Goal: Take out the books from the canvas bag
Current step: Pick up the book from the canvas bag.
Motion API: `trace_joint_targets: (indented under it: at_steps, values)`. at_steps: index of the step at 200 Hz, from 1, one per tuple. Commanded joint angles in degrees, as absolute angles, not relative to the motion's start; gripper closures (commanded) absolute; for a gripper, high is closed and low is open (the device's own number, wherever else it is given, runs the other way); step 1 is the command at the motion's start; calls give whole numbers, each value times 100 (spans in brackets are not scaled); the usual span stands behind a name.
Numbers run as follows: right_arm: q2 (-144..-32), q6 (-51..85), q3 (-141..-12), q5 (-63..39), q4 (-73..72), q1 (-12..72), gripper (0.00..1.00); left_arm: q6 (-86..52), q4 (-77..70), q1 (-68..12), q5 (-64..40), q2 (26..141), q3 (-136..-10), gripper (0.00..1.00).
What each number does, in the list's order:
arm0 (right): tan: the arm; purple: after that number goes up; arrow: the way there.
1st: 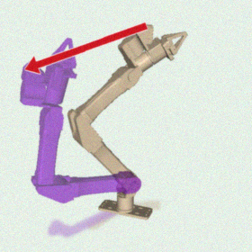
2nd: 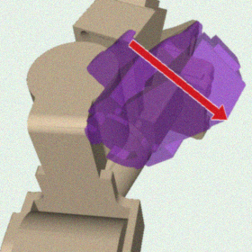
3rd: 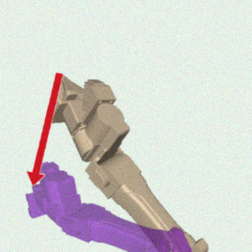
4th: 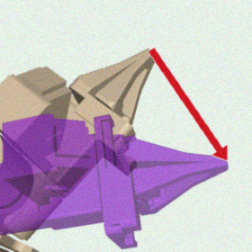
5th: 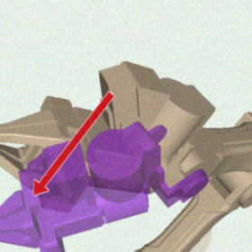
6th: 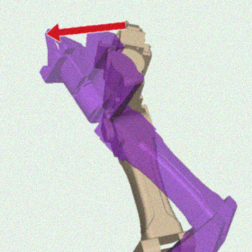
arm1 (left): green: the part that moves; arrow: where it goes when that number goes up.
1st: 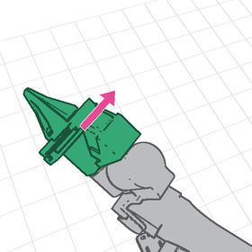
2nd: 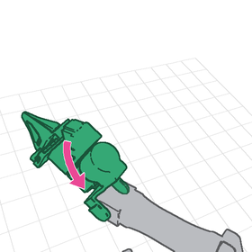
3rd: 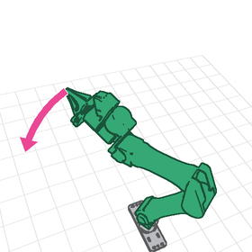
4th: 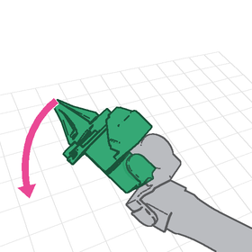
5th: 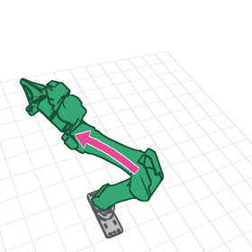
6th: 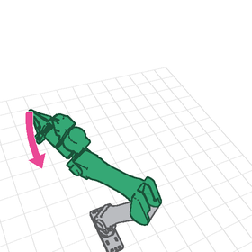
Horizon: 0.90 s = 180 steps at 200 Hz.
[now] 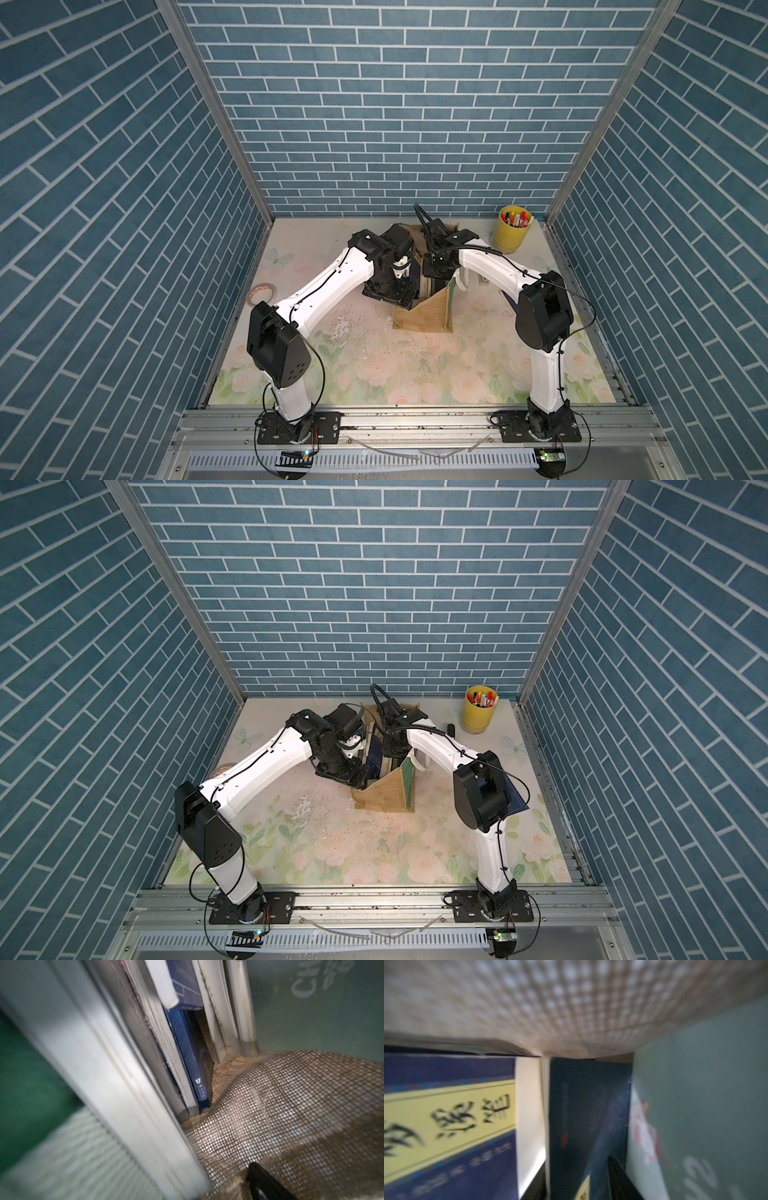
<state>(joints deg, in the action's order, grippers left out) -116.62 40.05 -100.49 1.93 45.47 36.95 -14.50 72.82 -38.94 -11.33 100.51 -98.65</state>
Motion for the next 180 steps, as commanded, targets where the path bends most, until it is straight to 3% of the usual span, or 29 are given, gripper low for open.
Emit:
trace_joint_targets:
  at_steps: [1,103,180]
  values:
    - [-11358,3931,-9889,-157,4006,3621,49,-1335,7824,-3902,-834,10011,-9799,9]
    - [-11709,4195,-9920,447,4295,3596,29,-1354,7865,-3911,-860,9990,-9795,9]
    - [-12199,4210,-10482,1788,5664,3648,30,-1328,7997,-3911,-838,10176,-10129,9]
